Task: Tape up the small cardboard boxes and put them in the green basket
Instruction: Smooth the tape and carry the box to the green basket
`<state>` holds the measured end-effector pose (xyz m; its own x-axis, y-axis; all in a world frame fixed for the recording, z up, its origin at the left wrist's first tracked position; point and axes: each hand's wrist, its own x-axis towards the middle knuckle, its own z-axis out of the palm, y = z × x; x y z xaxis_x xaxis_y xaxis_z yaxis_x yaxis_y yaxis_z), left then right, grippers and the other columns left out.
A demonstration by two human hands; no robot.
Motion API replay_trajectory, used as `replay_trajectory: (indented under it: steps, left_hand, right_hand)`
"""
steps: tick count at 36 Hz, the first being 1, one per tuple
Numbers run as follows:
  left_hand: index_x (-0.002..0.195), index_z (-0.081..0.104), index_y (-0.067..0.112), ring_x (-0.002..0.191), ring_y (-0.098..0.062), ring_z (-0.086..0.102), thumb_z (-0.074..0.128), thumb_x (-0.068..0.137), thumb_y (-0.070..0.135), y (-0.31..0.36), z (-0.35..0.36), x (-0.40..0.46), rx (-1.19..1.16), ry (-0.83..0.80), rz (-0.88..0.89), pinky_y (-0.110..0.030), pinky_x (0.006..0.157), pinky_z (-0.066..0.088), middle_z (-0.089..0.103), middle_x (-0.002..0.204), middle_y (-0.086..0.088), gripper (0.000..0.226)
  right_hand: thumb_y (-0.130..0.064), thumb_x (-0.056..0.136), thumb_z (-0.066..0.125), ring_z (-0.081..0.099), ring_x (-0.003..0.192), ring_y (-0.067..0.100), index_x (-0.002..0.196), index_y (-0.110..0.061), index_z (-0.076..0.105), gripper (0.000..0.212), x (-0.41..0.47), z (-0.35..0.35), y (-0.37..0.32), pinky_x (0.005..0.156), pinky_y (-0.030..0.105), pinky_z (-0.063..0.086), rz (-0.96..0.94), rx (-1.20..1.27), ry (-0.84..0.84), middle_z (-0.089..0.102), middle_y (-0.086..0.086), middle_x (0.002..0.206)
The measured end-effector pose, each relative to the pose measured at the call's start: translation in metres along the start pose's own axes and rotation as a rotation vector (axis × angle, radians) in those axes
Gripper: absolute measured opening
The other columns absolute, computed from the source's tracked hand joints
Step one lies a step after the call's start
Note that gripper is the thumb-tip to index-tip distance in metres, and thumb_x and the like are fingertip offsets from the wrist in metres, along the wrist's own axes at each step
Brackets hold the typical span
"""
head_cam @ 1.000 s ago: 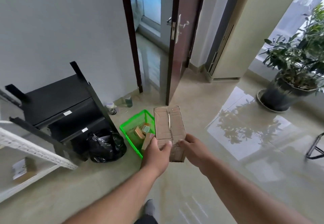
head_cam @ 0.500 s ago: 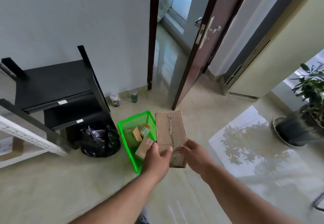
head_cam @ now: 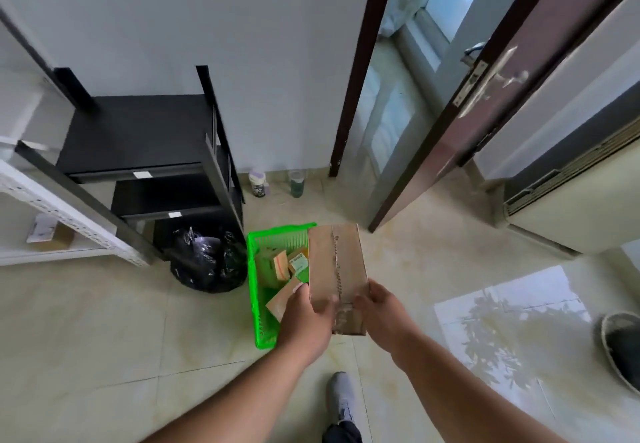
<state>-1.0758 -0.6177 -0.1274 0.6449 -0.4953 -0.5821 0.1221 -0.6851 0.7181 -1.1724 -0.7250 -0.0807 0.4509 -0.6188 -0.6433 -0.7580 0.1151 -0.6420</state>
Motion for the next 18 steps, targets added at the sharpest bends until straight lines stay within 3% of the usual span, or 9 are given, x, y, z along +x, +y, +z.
replay_trajectory:
  steps: [2, 4, 10, 13, 16, 18]
  left_hand:
    - [0.111, 0.057, 0.030, 0.094, -0.017, 0.067, 0.061, 0.086, 0.052, 0.007, 0.010, 0.009, -0.053, 0.039, -0.023, -0.038, 0.086, 0.055, 0.068, 0.107, 0.007, 0.034]
    - [0.109, 0.056, 0.031, 0.087, -0.020, 0.069, 0.061, 0.084, 0.053, 0.011, 0.019, 0.024, -0.071, 0.073, -0.047, -0.038, 0.079, 0.057, 0.069, 0.101, 0.006, 0.033]
    - [0.114, 0.058, 0.029, 0.096, -0.019, 0.068, 0.065, 0.090, 0.041, 0.020, 0.033, 0.075, -0.108, 0.145, -0.076, -0.036, 0.086, 0.054, 0.070, 0.107, 0.008, 0.028]
    - [0.124, 0.058, 0.021, 0.106, -0.024, 0.066, 0.062, 0.095, 0.033, 0.024, 0.027, 0.100, -0.101, 0.186, -0.107, -0.029, 0.083, 0.048, 0.070, 0.117, 0.000, 0.032]
    - [0.139, 0.048, 0.009, 0.115, -0.028, 0.061, 0.060, 0.098, 0.027, 0.021, 0.018, 0.115, -0.105, 0.273, -0.173, -0.020, 0.073, 0.033, 0.063, 0.127, -0.009, 0.046]
    - [0.144, 0.043, 0.006, 0.124, -0.029, 0.055, 0.059, 0.098, 0.029, 0.010, 0.013, 0.114, -0.100, 0.292, -0.225, -0.022, 0.085, 0.037, 0.056, 0.137, -0.008, 0.054]
  right_hand:
    - [-0.037, 0.081, 0.048, 0.070, 0.097, 0.013, 0.120, -0.030, 0.065, 0.043, 0.020, -0.010, 0.001, 0.091, 0.037, 0.057, -0.004, -0.059, -0.029, 0.075, -0.007, 0.107]
    - [-0.044, 0.075, 0.044, 0.070, 0.097, 0.016, 0.120, -0.034, 0.065, 0.050, 0.043, -0.017, 0.001, 0.092, 0.041, 0.057, -0.011, -0.083, -0.051, 0.075, -0.009, 0.105]
    - [-0.028, 0.095, 0.047, 0.068, 0.095, 0.021, 0.119, -0.030, 0.063, 0.029, 0.099, -0.020, -0.018, 0.087, 0.035, 0.056, -0.040, -0.158, -0.080, 0.073, -0.004, 0.106]
    - [-0.029, 0.102, 0.046, 0.065, 0.097, 0.021, 0.128, -0.026, 0.061, 0.030, 0.128, -0.016, -0.031, 0.086, 0.030, 0.053, -0.057, -0.195, -0.111, 0.070, 0.000, 0.116]
    - [-0.039, 0.105, 0.046, 0.057, 0.126, 0.023, 0.154, -0.022, 0.040, 0.052, 0.149, -0.011, -0.039, 0.097, 0.024, 0.045, -0.058, -0.268, -0.147, 0.056, 0.002, 0.146]
    - [-0.038, 0.106, 0.044, 0.047, 0.140, 0.025, 0.158, -0.019, 0.034, 0.056, 0.156, -0.010, -0.041, 0.106, 0.028, 0.039, -0.080, -0.327, -0.132, 0.046, 0.002, 0.157]
